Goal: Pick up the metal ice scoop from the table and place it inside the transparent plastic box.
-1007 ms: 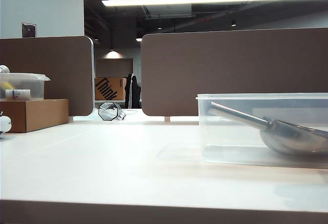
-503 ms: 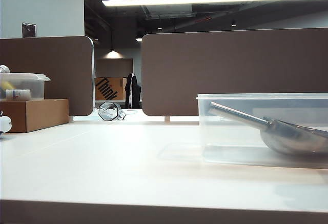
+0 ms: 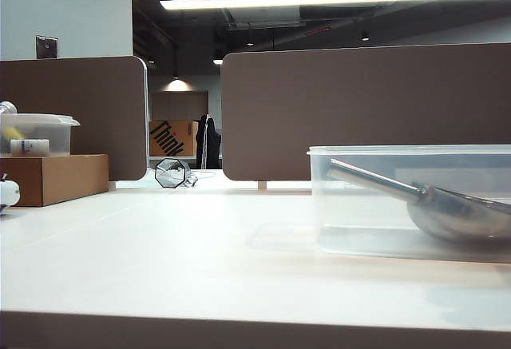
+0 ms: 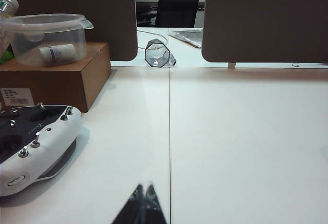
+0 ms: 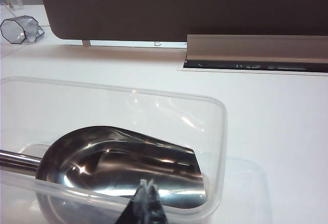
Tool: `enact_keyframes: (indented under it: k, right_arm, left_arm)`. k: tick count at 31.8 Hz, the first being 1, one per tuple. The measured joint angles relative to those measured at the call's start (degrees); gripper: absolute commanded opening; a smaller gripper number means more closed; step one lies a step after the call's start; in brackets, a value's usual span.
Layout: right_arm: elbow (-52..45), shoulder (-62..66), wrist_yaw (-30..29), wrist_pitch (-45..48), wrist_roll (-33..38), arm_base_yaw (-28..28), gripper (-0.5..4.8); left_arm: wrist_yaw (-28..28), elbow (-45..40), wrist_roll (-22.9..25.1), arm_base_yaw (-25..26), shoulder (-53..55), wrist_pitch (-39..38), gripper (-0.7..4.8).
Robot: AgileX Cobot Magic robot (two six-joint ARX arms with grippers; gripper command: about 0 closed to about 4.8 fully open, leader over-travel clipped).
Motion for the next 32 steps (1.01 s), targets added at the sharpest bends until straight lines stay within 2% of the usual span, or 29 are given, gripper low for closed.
enact_keyframes:
  k: [7, 32]
  right_arm:
    - [0.0, 0.0, 0.0, 0.0, 0.0, 0.0, -0.01]
    - [0.0, 0.0, 0.0, 0.0, 0.0, 0.0, -0.01]
  left_arm:
    - [0.0, 0.0, -0.6, 4.7, 0.0, 0.0, -0.04]
    - [0.0, 0.0, -0.7, 4.7, 0.0, -0.1, -0.04]
